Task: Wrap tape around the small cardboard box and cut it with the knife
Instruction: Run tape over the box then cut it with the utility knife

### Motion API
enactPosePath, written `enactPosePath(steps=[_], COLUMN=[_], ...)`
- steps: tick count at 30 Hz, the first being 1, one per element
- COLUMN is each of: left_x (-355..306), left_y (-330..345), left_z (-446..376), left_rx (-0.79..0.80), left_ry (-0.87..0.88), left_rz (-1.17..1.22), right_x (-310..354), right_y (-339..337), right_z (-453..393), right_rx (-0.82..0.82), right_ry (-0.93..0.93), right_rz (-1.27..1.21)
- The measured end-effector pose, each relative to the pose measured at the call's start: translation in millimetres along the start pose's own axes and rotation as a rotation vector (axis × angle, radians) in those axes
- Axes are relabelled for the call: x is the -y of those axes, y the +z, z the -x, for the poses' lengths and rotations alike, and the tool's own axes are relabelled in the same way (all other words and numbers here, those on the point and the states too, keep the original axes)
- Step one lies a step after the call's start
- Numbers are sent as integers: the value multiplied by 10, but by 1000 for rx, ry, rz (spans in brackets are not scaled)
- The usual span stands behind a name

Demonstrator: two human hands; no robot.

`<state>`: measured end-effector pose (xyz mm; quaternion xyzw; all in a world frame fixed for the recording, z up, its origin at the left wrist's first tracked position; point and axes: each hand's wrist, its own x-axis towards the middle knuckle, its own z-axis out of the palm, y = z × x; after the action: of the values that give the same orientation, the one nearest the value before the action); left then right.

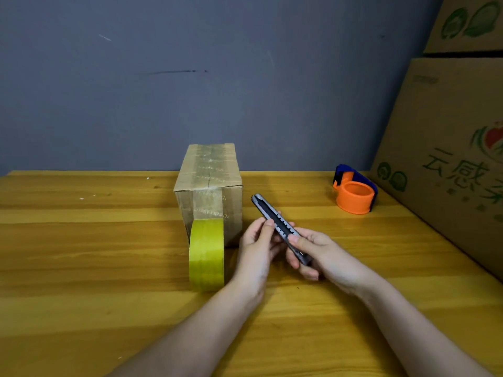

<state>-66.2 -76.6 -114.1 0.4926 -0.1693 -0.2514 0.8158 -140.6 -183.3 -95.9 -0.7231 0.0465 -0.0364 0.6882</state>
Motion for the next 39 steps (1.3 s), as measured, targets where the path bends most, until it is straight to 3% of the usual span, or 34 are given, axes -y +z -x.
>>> enactPosePath(steps=[7,13,17,23,30,34,39], left_x=[14,11,-1,-16,-17,-26,-12], left_y=[42,33,37,38,42,43,48], left_z=[31,27,6,23,41,48,54], left_rx=[49,41,-30,20,43,54,71], left_ry=[45,-2,3,-21,-17,-3,39], left_rz=[-93,-133,-107,-53,-119,-153,-168], right_x=[34,4,-29,-34,-28,-21,53], right_y=[-1,113,142,181,203,211,142], right_z=[2,-3,-19,-58,-60,-55,-7], right_rx=[-211,-84,-67,-233,-385,-391,-257], right_ry=[-11,-19,-41,-87,-81,-67,36], right_rz=[208,-62,-44,98,44,32,14])
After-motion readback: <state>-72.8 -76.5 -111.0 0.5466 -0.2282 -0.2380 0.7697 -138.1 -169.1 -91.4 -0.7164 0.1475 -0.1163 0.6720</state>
